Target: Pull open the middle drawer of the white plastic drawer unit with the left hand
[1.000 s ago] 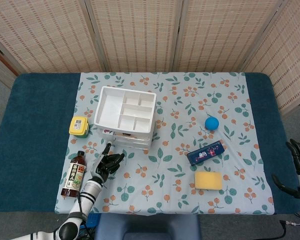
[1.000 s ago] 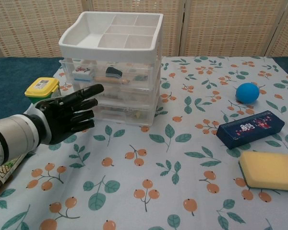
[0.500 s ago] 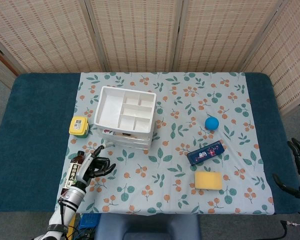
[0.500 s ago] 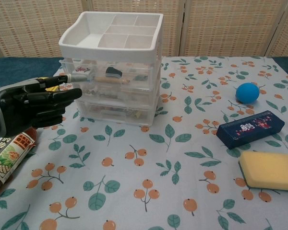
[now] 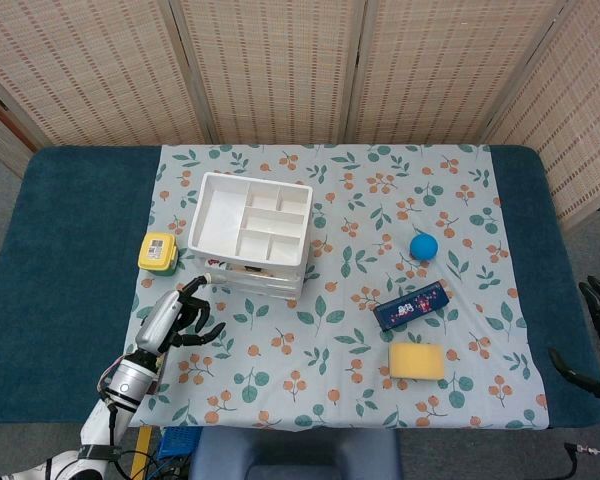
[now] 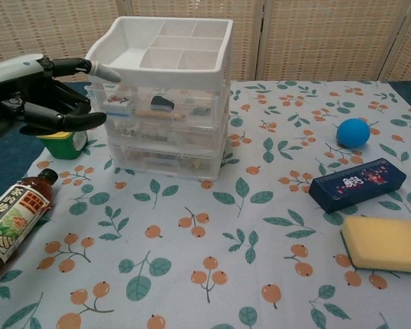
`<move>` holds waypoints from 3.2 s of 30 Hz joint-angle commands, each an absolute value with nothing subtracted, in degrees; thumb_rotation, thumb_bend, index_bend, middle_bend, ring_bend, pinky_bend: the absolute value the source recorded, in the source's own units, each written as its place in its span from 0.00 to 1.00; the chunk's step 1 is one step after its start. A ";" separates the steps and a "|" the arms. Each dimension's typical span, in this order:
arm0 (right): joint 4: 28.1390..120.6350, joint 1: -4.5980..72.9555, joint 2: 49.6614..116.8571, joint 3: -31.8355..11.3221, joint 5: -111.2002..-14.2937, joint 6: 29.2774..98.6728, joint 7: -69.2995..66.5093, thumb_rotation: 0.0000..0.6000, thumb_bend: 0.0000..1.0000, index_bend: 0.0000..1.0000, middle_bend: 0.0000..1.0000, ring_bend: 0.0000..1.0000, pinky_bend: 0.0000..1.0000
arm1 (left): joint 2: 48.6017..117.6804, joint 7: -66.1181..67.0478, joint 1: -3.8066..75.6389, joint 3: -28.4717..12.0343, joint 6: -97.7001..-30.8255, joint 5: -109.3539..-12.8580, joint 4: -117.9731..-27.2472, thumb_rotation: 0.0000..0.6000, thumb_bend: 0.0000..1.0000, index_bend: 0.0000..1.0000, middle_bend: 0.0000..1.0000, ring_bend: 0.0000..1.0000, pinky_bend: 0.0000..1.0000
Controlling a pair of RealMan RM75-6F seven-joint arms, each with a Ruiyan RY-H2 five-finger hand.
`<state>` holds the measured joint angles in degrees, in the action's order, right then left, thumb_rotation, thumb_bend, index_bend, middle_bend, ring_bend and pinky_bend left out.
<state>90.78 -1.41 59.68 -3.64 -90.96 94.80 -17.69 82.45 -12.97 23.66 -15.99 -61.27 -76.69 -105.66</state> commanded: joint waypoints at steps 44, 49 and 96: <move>89.12 -1.43 60.17 -3.58 -89.76 93.54 -19.26 1.00 0.28 0.00 0.00 0.00 0.00 | 84.91 8.88 33.56 -13.44 -62.61 -68.72 -98.25 1.00 0.28 0.34 0.83 0.96 1.00; 88.98 -1.19 60.26 -3.59 -89.88 93.22 -19.31 1.00 0.28 0.00 0.00 0.00 0.00 | 83.88 8.88 33.26 -12.49 -63.14 -69.67 -99.38 1.00 0.28 0.38 0.84 0.96 1.00; 87.92 -1.36 60.37 -3.49 -89.71 93.18 -20.53 1.00 0.28 0.00 0.00 0.00 0.00 | 76.40 11.97 30.95 -5.84 -64.80 -75.09 -109.48 1.00 0.28 0.26 0.84 0.96 1.00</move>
<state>87.92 -1.36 60.37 -3.49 -89.72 93.18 -20.53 76.52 11.96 31.03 -5.90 -64.69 -74.97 -109.35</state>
